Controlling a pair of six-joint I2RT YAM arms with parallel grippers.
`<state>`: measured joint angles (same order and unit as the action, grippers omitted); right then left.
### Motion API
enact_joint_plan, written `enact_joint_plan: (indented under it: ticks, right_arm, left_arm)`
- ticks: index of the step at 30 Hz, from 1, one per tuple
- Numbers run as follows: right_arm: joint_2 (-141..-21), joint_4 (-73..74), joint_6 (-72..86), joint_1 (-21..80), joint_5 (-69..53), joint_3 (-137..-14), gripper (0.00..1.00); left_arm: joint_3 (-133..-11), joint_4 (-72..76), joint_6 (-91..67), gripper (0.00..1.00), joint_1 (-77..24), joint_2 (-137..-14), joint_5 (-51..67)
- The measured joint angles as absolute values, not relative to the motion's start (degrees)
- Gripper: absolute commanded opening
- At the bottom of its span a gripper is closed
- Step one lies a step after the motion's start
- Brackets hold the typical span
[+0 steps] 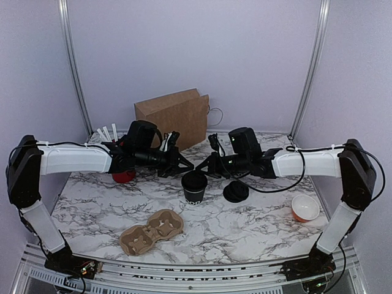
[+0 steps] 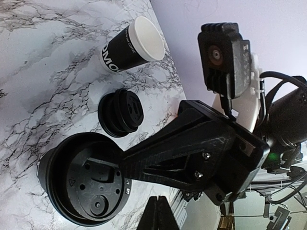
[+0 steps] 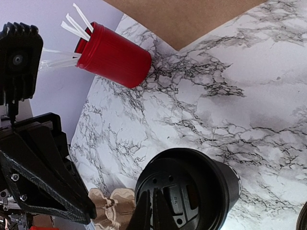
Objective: Pack the takeout coffee
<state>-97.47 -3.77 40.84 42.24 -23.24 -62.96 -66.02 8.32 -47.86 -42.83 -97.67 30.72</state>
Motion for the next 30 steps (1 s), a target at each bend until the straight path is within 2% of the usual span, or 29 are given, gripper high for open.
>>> enact_joint_plan:
  ticks: [19, 30]
  right_arm:
    - [-99.9, -3.7, 40.5, 42.2, -23.7, -63.0, 0.03]
    - [-99.9, -3.8, 40.5, 42.2, -23.9, -63.0, 0.03]
  left_arm:
    - [-62.0, 13.4, -44.8, 0.00, -42.3, -103.1, 32.7]
    - [-66.1, 5.0, -41.5, 0.00, -42.3, -102.4, 29.8]
